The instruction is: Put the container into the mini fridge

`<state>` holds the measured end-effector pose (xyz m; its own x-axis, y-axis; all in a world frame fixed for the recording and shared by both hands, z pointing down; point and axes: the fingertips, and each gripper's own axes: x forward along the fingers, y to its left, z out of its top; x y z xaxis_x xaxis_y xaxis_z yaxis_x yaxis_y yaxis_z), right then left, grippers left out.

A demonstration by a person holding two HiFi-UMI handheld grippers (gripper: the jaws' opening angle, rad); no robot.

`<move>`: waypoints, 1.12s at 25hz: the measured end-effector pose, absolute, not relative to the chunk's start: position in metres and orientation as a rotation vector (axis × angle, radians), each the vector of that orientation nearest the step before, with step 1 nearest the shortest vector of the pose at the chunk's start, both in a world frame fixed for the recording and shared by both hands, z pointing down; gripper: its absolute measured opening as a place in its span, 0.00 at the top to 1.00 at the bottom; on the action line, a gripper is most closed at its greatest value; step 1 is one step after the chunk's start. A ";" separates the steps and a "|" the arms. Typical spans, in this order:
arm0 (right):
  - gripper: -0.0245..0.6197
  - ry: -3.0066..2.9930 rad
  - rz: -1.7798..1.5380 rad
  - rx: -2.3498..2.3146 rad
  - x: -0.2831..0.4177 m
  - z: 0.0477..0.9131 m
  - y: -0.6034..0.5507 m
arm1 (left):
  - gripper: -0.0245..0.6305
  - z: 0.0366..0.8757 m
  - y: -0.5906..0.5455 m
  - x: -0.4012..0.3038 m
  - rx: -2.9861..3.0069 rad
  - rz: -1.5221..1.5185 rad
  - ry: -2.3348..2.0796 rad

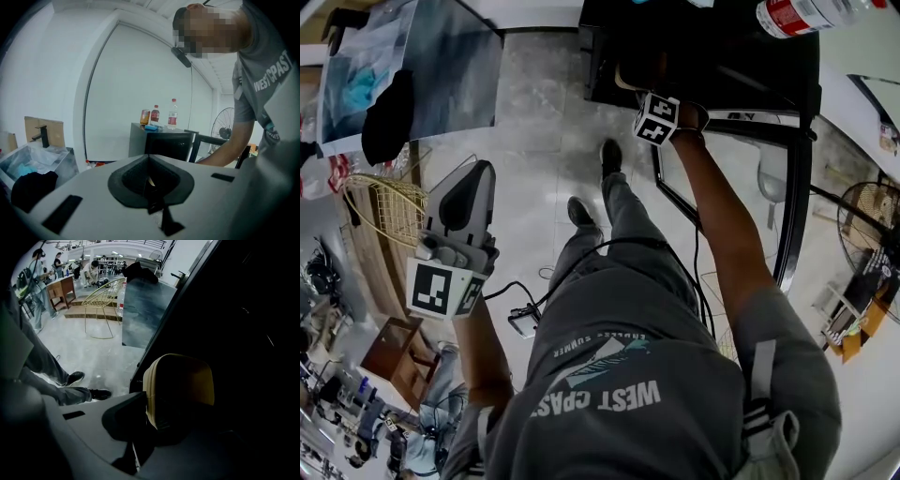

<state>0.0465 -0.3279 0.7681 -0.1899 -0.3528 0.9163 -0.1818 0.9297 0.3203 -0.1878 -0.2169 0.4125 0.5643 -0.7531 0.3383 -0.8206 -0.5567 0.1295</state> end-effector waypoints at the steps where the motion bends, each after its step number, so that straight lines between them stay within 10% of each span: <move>1: 0.87 -1.769 -0.166 0.403 0.047 0.769 -0.330 | 0.94 0.414 -0.217 -0.187 2.524 0.356 -1.303; 28: 0.73 -1.697 -0.288 0.430 0.045 0.769 -0.386 | 0.94 0.425 -0.216 -0.188 2.479 0.353 -1.327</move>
